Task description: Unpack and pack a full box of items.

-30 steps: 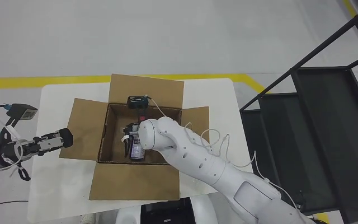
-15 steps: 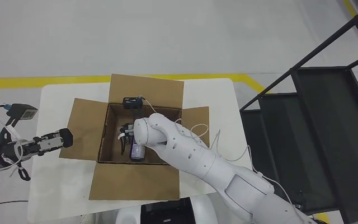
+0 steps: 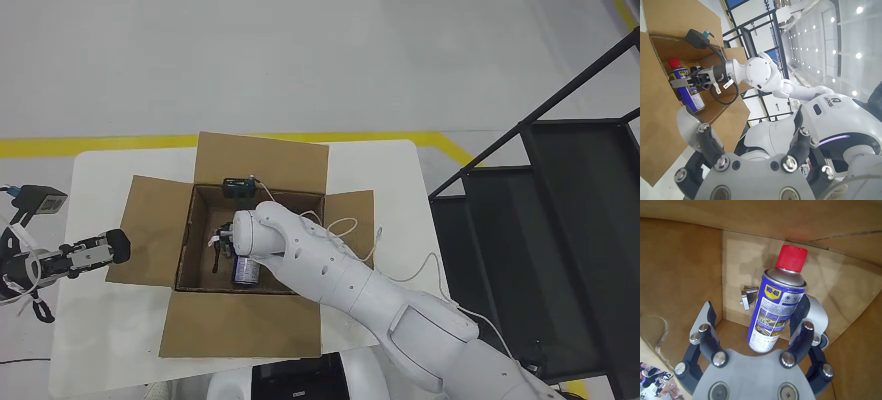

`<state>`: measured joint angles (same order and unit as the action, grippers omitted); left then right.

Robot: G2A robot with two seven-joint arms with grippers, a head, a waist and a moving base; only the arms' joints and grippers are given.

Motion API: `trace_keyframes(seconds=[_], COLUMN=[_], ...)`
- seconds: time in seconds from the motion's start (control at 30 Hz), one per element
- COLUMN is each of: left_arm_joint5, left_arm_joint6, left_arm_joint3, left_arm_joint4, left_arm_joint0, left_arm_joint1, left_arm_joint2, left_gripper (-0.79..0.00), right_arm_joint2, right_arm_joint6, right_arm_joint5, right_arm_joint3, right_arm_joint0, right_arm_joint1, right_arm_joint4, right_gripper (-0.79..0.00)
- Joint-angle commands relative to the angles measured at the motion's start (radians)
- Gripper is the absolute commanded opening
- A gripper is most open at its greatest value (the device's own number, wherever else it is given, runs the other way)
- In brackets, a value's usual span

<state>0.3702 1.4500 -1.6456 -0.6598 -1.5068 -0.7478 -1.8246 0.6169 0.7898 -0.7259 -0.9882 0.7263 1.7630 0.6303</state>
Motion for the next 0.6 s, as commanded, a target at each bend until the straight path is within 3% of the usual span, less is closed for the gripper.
trace_keyframes(seconds=[0.0, 0.57], left_arm_joint5=[0.0, 0.0], left_arm_joint6=[0.0, 0.0], left_arm_joint3=[0.0, 0.0], left_arm_joint4=[0.0, 0.0], left_arm_joint0=[0.0, 0.0], left_arm_joint1=[0.0, 0.0], left_arm_joint2=[0.0, 0.0], left_gripper=[0.0, 0.0], right_arm_joint2=[-0.007, -0.04], right_arm_joint6=[0.002, 0.015], right_arm_joint5=[-0.005, -0.054], right_arm_joint3=[0.016, 0.095], right_arm_joint0=[-0.005, -0.015], right_arm_joint1=[0.006, 0.042], right_arm_joint4=[0.003, 0.04], right_gripper=[0.0, 0.0])
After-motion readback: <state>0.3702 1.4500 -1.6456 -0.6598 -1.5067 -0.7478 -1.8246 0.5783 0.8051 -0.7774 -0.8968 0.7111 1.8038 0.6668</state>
